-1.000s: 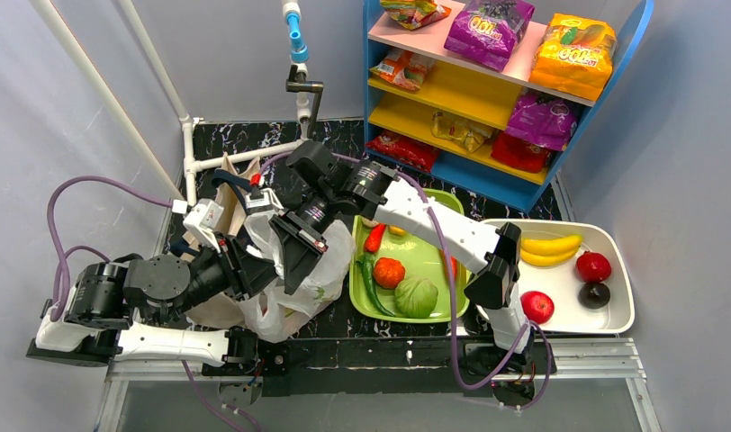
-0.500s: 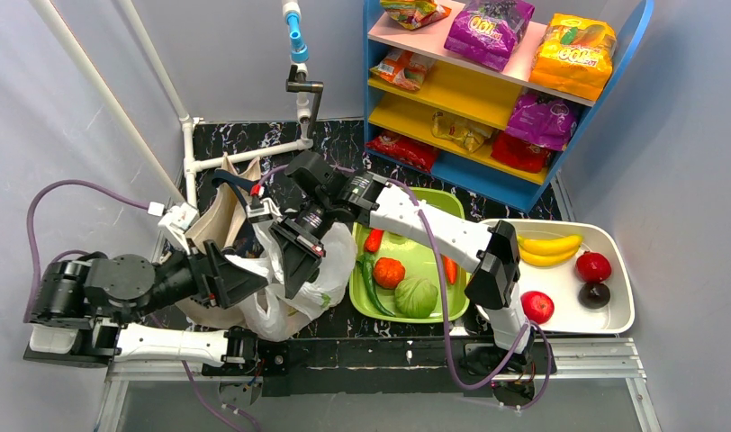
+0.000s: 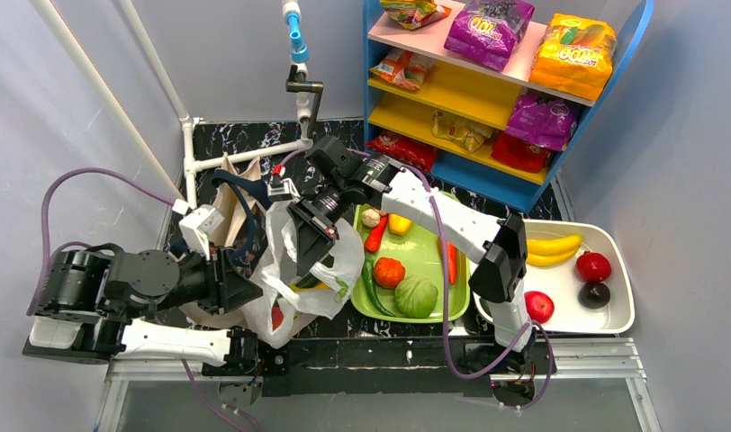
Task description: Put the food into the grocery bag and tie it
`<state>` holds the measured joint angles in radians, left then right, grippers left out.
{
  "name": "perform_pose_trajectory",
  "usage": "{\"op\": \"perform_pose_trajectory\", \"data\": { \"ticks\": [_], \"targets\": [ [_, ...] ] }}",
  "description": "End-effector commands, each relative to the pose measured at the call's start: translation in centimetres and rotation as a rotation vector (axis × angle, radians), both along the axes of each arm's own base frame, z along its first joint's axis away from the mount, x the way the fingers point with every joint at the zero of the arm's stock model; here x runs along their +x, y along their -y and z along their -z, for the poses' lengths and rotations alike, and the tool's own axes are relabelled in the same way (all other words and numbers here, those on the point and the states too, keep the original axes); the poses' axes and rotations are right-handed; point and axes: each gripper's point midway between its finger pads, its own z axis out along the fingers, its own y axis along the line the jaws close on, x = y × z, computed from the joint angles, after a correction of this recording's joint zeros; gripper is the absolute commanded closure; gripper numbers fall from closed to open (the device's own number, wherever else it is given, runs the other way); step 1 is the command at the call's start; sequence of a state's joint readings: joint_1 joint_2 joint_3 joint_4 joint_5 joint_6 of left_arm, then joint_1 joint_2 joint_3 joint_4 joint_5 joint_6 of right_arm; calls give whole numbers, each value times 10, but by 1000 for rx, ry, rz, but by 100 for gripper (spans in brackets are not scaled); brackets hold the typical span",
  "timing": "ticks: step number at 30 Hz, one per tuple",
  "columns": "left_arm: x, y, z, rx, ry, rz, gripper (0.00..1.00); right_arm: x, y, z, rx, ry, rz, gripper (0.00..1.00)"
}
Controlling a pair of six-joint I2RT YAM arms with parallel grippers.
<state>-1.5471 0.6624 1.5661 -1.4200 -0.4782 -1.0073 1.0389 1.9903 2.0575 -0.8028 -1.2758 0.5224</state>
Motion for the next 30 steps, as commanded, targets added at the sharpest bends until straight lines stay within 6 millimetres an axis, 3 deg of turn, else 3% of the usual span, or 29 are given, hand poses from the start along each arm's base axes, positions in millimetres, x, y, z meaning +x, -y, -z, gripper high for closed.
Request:
{"op": "perform_pose_trajectory", "data": {
  "ticks": [1, 7, 11, 18, 25, 30],
  "targets": [
    [-2, 5, 6, 100, 31, 54, 85, -10, 16, -18, 32, 22, -13, 99],
    [-3, 21, 14, 141, 38, 79, 85, -17, 25, -17, -2, -6, -26, 99],
    [-15, 35, 16, 92, 4, 134, 83, -22, 36, -15, -44, 21, -11, 99],
    [-39, 41, 24, 131, -63, 270, 70, 12, 66, 37, -404, 173, 253, 99],
    [-57, 70, 34, 120, -118, 364, 64, 3, 99, 50, -527, 172, 293, 99],
    [-65, 81, 36, 90, -140, 402, 48, 16, 80, 30, -473, 185, 340, 99]
  ]
}}
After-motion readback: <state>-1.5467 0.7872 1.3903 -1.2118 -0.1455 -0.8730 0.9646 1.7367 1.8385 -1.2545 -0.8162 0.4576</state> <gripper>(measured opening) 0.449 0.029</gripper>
